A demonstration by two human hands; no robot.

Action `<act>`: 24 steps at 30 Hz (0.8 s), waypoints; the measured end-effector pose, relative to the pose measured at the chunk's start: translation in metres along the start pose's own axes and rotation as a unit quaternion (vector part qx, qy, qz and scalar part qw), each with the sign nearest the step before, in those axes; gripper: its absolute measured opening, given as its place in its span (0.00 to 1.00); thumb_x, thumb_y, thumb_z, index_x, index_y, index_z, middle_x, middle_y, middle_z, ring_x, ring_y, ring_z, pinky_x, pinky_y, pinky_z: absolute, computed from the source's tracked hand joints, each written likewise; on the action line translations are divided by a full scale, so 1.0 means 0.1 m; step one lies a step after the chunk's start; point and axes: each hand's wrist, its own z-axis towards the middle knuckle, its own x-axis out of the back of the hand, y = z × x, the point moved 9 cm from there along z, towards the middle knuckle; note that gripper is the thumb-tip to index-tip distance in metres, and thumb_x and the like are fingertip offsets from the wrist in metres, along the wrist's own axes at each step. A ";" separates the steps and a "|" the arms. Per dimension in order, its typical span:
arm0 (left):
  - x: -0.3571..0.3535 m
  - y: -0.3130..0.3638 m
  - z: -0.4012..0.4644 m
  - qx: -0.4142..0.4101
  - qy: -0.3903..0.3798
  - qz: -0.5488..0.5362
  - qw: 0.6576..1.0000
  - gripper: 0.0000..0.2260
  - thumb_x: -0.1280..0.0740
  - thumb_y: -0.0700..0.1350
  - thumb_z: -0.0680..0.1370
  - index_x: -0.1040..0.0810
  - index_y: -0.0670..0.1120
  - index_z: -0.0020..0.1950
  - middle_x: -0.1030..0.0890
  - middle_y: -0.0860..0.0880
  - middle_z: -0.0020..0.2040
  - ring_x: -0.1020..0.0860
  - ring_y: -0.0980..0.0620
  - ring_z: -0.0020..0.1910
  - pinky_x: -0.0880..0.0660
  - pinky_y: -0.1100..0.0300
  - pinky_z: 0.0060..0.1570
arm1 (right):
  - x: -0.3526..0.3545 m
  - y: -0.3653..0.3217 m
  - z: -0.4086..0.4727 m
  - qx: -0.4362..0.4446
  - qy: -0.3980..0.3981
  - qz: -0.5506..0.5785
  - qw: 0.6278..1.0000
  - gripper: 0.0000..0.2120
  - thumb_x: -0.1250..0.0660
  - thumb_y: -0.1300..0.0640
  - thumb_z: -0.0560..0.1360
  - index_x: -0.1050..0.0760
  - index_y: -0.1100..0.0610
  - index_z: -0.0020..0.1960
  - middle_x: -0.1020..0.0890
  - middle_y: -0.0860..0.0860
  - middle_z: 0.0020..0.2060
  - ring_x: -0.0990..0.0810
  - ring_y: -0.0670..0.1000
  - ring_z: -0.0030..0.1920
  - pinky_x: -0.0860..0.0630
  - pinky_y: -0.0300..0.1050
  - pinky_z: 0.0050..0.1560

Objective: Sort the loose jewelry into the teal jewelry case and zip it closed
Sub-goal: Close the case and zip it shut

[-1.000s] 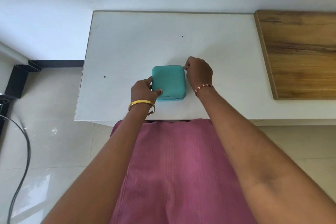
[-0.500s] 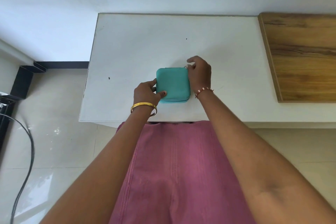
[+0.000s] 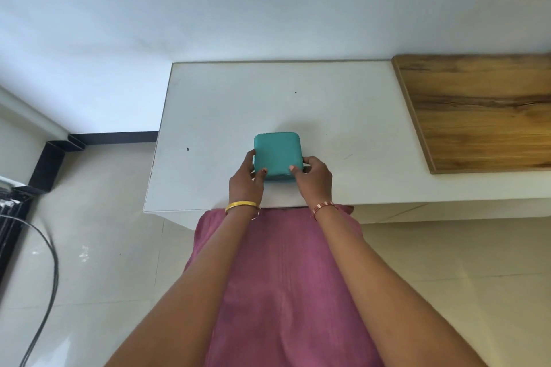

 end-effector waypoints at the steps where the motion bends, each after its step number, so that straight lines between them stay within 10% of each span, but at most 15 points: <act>1: 0.00 0.01 0.01 0.004 -0.002 0.005 1.000 0.21 0.36 0.40 0.77 0.33 0.48 0.70 0.21 0.41 0.61 0.22 0.45 0.58 0.30 0.61 0.55 | 0.00 0.00 0.01 0.000 0.002 -0.006 1.000 0.14 0.32 0.59 0.73 0.24 0.64 0.57 0.18 0.60 0.52 0.20 0.57 0.51 0.30 0.39 0.45; 24: 0.87 -0.02 1.23 0.088 0.085 -0.029 0.992 0.20 0.33 0.38 0.75 0.28 0.46 0.67 0.20 0.40 0.58 0.23 0.45 0.60 0.32 0.61 0.61 | -0.87 -1.03 0.84 0.016 -0.039 -0.016 0.999 0.11 0.30 0.61 0.71 0.22 0.67 0.50 0.18 0.61 0.48 0.21 0.60 0.49 0.32 0.40 0.43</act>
